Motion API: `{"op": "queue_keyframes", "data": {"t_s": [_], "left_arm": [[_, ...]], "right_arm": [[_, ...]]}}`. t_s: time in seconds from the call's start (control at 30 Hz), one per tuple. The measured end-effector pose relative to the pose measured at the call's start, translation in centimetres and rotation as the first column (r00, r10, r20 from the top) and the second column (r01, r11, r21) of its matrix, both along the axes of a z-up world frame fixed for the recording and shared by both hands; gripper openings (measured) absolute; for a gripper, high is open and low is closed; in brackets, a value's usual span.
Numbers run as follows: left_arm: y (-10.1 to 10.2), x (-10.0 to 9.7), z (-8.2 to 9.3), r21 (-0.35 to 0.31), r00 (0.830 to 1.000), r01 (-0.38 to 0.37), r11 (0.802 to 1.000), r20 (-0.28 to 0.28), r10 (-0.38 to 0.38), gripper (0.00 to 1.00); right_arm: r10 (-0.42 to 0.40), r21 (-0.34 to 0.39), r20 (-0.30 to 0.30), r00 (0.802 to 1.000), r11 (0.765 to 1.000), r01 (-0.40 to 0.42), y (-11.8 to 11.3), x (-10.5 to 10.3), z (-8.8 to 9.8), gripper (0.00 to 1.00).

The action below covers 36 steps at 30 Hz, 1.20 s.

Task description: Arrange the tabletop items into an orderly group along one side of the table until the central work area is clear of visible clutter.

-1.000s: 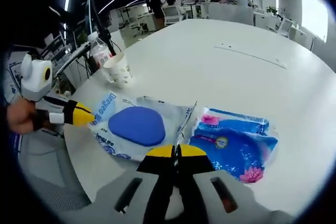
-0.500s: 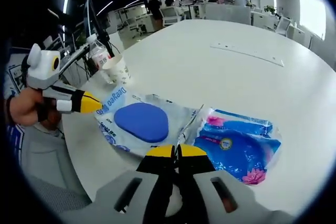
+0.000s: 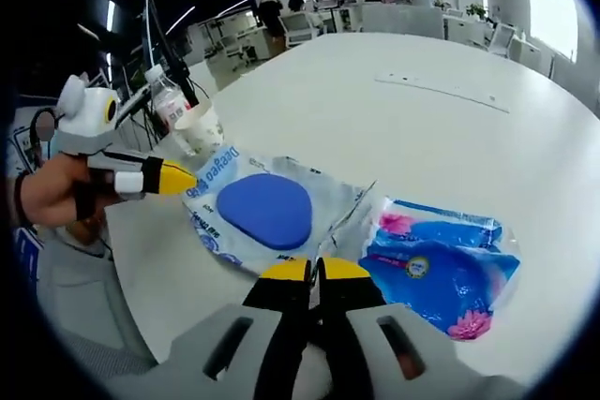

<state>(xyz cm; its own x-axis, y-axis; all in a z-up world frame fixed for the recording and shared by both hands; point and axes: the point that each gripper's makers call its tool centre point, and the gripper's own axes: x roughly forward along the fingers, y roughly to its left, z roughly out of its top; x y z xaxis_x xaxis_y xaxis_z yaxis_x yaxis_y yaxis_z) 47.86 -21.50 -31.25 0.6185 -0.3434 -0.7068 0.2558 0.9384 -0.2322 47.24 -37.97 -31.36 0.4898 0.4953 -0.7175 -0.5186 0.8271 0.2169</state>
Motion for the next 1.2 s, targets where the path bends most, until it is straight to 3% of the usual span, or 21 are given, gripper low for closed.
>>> {"op": "queue_keyframes", "data": {"t_s": [0.57,1.2], "left_arm": [[0.4,2.1,-0.8,-0.038,0.998,-0.057,0.998,0.010,0.057,0.00],[1.1,2.8,-0.8,-0.044,0.995,-0.101,0.994,0.020,0.102,0.00]], "right_arm": [[-0.031,0.007,-0.024,0.999,0.999,0.031,-0.4,1.0,-1.2,0.00],[-0.030,0.011,-0.017,0.999,0.999,0.031,-0.1,2.7,-1.7,0.01]]}}
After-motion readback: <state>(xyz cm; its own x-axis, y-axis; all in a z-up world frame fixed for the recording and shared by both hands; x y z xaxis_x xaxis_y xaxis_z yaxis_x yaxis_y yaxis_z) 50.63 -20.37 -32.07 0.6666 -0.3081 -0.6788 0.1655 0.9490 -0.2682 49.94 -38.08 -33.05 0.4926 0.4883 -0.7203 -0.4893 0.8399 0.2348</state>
